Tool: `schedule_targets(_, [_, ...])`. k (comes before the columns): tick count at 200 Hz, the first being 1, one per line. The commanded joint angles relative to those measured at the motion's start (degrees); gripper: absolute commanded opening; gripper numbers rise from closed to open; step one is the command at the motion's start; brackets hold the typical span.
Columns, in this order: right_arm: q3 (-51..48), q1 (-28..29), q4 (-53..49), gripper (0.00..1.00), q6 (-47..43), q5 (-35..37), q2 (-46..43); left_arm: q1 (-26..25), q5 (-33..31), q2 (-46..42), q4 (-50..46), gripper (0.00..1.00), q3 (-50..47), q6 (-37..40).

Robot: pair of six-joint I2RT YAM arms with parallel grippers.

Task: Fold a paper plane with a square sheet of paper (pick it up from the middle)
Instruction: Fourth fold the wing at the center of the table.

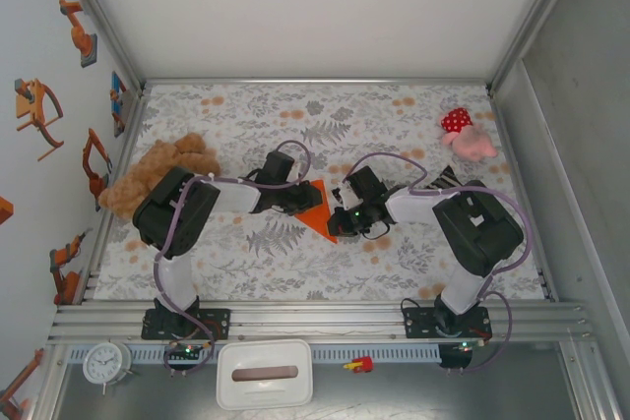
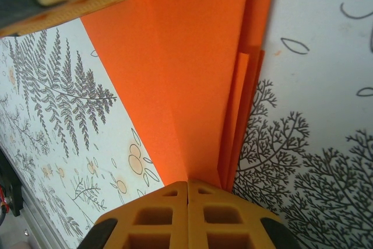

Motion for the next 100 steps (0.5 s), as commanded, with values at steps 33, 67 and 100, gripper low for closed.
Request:
schedule_targets(33, [-2.69,-0.13,-6.68,0.05,-0.06,5.47,0.77,0.3,-2.32,2.77,-2.07,0.2,0.33,-0.29])
schedule_targets(67, [-3.26,-0.21,-2.65,0.09,4.45,3.11,-5.17,0.35,-3.02,3.31,-3.94,0.2,0.9,-0.62])
schedule_targets(100, [-3.2,-0.21,1.66,0.13,10.74,7.01,-12.17,0.18,-3.11,3.52,-4.53,0.2,0.9,-1.07])
